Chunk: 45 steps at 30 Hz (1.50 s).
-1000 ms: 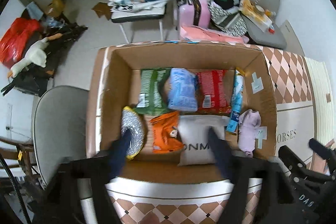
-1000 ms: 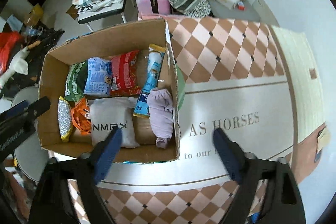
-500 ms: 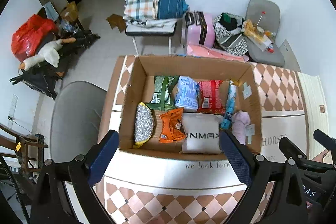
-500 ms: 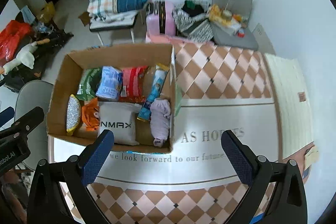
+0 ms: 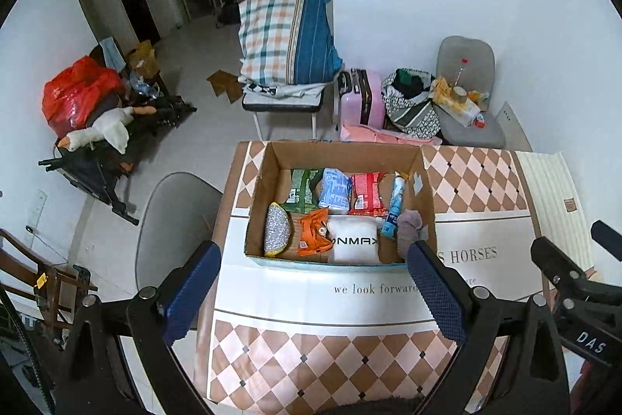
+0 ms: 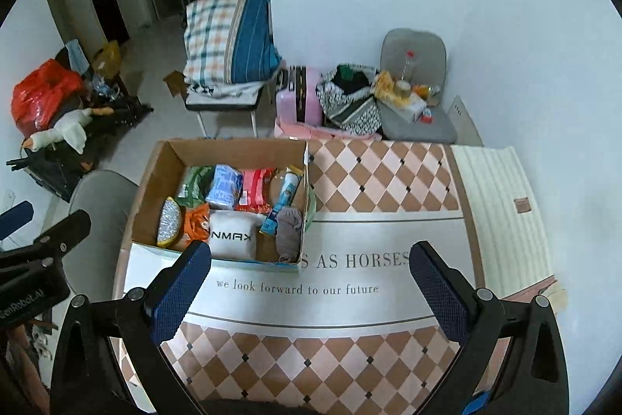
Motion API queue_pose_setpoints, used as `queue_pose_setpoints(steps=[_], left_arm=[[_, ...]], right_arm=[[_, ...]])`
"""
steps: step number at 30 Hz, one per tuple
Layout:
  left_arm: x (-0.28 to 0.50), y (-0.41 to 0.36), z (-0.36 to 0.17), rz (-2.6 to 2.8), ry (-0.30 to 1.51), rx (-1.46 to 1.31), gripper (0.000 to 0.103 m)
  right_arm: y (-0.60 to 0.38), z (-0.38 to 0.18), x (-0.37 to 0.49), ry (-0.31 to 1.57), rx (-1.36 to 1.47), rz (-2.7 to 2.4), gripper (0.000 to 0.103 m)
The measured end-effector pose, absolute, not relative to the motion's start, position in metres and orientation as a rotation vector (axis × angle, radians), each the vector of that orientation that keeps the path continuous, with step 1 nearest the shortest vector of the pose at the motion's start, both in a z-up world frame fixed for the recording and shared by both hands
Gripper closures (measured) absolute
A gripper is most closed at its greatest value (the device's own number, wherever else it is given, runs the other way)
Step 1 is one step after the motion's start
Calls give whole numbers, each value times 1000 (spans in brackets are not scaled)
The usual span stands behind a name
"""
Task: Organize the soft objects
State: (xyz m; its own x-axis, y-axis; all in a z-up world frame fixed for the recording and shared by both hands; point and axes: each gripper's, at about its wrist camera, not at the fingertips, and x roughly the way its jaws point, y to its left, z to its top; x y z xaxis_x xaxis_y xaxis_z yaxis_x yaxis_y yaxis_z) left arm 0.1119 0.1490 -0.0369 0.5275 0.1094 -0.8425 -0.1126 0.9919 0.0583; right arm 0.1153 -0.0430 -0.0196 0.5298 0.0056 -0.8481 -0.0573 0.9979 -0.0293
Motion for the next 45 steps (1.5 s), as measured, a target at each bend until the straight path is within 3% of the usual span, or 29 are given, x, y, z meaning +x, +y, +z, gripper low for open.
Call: queue_pose_setpoints(steps=[14, 45], left_arm=[[69, 148, 5, 152, 924, -12, 5], [72, 151, -5, 160, 909, -26, 0]], right_arm=[[-57, 46, 61, 907, -44, 58, 0], [-45, 37, 69, 889, -112, 33, 0]])
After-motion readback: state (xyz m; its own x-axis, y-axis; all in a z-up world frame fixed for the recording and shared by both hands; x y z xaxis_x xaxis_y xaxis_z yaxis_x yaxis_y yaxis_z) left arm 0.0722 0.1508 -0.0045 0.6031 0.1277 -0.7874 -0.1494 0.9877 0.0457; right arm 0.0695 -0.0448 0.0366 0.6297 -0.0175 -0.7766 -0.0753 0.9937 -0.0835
